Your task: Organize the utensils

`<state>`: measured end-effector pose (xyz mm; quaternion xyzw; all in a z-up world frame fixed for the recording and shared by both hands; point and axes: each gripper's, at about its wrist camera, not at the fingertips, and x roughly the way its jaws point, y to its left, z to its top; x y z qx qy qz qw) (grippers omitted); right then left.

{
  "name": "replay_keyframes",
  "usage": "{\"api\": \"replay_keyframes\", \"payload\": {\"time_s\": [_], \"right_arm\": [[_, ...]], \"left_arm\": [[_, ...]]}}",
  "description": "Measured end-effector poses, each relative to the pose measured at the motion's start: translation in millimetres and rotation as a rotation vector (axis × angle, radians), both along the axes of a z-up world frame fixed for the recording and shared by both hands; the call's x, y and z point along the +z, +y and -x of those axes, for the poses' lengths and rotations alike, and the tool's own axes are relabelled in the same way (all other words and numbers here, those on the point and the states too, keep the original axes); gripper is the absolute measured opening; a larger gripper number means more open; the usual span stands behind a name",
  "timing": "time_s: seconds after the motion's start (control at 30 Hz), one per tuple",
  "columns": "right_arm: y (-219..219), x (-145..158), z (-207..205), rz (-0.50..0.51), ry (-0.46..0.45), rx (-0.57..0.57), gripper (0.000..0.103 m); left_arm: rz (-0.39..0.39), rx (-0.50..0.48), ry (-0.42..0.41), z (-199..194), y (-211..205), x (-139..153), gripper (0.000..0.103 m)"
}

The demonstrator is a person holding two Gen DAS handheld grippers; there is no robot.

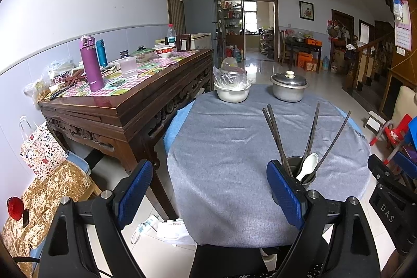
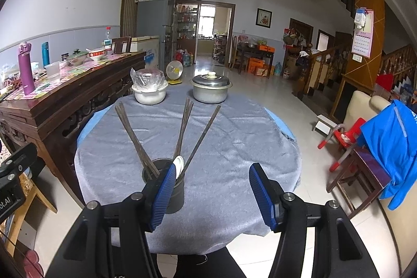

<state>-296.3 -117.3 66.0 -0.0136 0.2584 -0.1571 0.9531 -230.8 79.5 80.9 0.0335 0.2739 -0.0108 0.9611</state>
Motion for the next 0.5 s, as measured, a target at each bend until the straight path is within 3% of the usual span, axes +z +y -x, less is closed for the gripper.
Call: {"api": "replay_keyframes", "payload": {"time_s": [0.5], "right_arm": [[0.3, -4.5, -1.7, -0.02, 0.017, 0.014, 0.063]], "left_arm": [[-0.022, -0.001, 0.035, -4.1, -2.9, -8.9, 0.09]]}}
